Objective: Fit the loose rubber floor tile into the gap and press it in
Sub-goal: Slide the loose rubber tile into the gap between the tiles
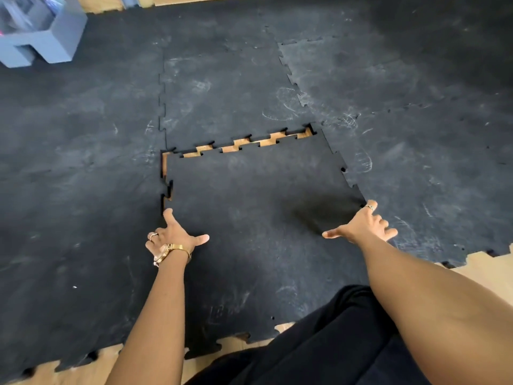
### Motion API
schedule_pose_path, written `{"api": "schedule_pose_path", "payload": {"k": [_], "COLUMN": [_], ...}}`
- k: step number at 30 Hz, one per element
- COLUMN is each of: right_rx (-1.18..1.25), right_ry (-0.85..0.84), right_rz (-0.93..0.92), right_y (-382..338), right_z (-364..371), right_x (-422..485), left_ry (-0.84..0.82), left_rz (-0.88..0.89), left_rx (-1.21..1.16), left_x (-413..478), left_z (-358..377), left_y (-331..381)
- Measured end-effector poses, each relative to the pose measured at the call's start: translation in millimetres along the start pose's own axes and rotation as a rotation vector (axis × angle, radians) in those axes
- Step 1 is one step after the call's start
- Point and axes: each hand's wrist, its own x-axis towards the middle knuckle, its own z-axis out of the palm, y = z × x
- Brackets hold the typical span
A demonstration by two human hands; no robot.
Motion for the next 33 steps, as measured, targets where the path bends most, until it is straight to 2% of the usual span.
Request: {"api": "schedule_pose_path", "payload": {"k": [6,14,18,25,33], "right_rx": [0.001,0.090,0.138,0.392,0.608], "right_ry": [0.006,0.052,0.093,0.010,0.122], "right_rz": [-0.060,0.024,0.001,0.186,0.139], "right_y": [-24,-31,-22,-23,-8], "right_z": [5,11,6,-14,-6], "right_x": [4,6,7,1,5], "left_ry": [-0.014,-0.004,0.026,0.025,0.115], "left_rz": [0.013,0.051,0.095,0.053,0.146], "left_rx": [0.110,0.150,0.089,-0.200,-0.269], "left_x": [9,27,28,28,21], "left_z": [-3,-4,-1,-5,-9], "left_y": [-13,-7,-16,-32,-35]}}
